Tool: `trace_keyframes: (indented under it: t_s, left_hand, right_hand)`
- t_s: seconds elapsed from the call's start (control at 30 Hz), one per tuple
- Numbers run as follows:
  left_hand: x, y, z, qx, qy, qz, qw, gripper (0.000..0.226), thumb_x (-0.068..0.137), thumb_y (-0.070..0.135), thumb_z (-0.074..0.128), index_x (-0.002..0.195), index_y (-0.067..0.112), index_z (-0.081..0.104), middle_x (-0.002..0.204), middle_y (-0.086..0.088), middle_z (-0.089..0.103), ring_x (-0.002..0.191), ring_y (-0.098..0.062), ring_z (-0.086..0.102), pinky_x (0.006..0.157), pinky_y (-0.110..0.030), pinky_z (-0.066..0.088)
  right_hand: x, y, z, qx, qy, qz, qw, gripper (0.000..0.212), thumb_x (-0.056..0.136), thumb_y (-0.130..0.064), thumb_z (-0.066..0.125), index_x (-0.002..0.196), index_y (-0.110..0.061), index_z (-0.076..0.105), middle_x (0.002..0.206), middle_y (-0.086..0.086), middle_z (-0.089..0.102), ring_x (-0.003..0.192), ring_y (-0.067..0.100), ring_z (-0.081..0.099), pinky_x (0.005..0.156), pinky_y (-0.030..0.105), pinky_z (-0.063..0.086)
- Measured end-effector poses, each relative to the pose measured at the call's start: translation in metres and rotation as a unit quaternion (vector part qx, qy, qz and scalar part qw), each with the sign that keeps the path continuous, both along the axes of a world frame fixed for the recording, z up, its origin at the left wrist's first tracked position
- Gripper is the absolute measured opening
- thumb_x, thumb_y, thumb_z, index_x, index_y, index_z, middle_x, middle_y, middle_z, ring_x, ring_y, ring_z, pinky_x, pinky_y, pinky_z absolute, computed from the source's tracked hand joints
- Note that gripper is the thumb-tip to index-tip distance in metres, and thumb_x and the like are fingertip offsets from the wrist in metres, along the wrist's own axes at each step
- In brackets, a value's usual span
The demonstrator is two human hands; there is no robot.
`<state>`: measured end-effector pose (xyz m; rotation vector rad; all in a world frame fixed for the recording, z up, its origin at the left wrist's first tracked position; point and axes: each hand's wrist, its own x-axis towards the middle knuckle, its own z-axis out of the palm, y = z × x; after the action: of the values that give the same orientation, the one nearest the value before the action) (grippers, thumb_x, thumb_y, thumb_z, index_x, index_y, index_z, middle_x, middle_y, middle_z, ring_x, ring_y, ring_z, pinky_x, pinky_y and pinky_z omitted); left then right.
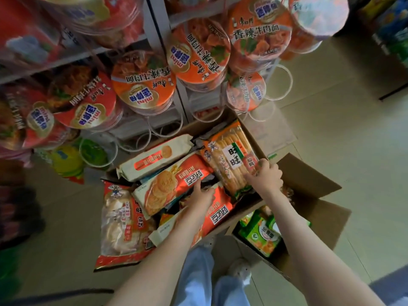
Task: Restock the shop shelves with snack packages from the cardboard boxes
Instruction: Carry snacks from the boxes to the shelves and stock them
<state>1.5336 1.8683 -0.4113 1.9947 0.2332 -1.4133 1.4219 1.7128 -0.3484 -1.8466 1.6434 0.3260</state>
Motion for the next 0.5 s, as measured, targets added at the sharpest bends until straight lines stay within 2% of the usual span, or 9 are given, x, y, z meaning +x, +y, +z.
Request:
trace_keyframes:
  t_s: [0.07, 0.13, 0.17, 0.23, 0.27, 0.4, 0.5]
  left_hand:
    - [-0.001, -0.007, 0.017, -0.004, -0.015, -0.027, 1.0, 0.075, 0.072, 0.045, 0.062, 0.138, 0.05, 0.028, 0.123, -0.01, 0.063, 0.109, -0.031, 0.062, 0.093, -0.053, 0.051]
    - [-0.001, -0.012, 0.047, -0.014, -0.056, -0.067, 0.996, 0.064, 0.082, 0.044, 0.064, 0.139, 0.04, 0.036, 0.11, -0.004, 0.068, 0.105, -0.029, 0.063, 0.095, -0.052, 0.049]
    - [-0.001, -0.012, 0.057, -0.02, -0.082, -0.085, 0.993, 0.055, 0.088, 0.037, 0.061, 0.139, 0.034, 0.04, 0.105, -0.001, 0.068, 0.1, -0.029, 0.064, 0.091, -0.048, 0.051]
    - [0.003, -0.007, 0.073, -0.021, -0.141, -0.122, 0.982, 0.045, 0.095, 0.023, 0.052, 0.139, 0.026, 0.042, 0.101, 0.005, 0.063, 0.087, -0.026, 0.063, 0.073, -0.037, 0.051]
    - [0.007, -0.002, 0.08, -0.013, -0.178, -0.149, 0.973, 0.044, 0.097, 0.019, 0.048, 0.141, 0.024, 0.041, 0.103, 0.006, 0.06, 0.089, -0.023, 0.062, 0.07, -0.034, 0.05]
    - [0.031, 0.033, 0.104, 0.014, -0.317, -0.195, 0.928, 0.046, 0.098, 0.017, 0.047, 0.143, 0.016, 0.037, 0.126, -0.001, 0.054, 0.117, -0.02, 0.054, 0.083, -0.024, 0.044]
    - [0.056, 0.068, 0.118, 0.049, -0.426, -0.215, 0.877, 0.049, 0.093, 0.017, 0.053, 0.139, 0.009, 0.039, 0.129, -0.009, 0.047, 0.123, -0.026, 0.045, 0.098, -0.037, 0.043]
  right_hand:
    - [0.0, -0.001, -0.004, -0.014, 0.01, -0.002, 1.0, 0.056, 0.085, -0.052, 0.059, 0.128, -0.017, 0.046, 0.133, 0.012, 0.039, 0.125, 0.031, 0.033, 0.105, 0.046, 0.031]
    - [0.0, 0.003, -0.005, -0.015, -0.001, 0.006, 1.0, 0.054, 0.086, -0.05, 0.059, 0.124, -0.014, 0.05, 0.133, 0.011, 0.041, 0.126, 0.031, 0.034, 0.106, 0.046, 0.03]
    - [0.0, 0.007, -0.005, -0.02, -0.016, 0.002, 1.0, 0.053, 0.086, -0.046, 0.059, 0.125, -0.012, 0.049, 0.135, 0.011, 0.042, 0.128, 0.031, 0.034, 0.106, 0.046, 0.028]
    - [0.001, 0.018, 0.0, -0.044, -0.05, -0.017, 0.998, 0.054, 0.088, -0.036, 0.059, 0.133, -0.012, 0.042, 0.139, 0.01, 0.04, 0.131, 0.03, 0.032, 0.107, 0.047, 0.024]
    - [0.002, 0.025, 0.004, -0.06, -0.059, -0.018, 0.996, 0.057, 0.088, -0.032, 0.059, 0.137, -0.011, 0.038, 0.141, 0.01, 0.037, 0.132, 0.03, 0.03, 0.107, 0.047, 0.023]
    - [0.013, 0.053, 0.023, -0.077, -0.076, 0.016, 0.994, 0.066, 0.088, -0.027, 0.06, 0.144, -0.013, 0.028, 0.147, 0.011, 0.03, 0.136, 0.031, 0.026, 0.11, 0.049, 0.021]
    - [0.033, 0.077, 0.037, -0.043, -0.075, 0.075, 0.993, 0.064, 0.089, -0.03, 0.058, 0.143, -0.013, 0.027, 0.145, 0.01, 0.031, 0.134, 0.031, 0.028, 0.109, 0.049, 0.024]
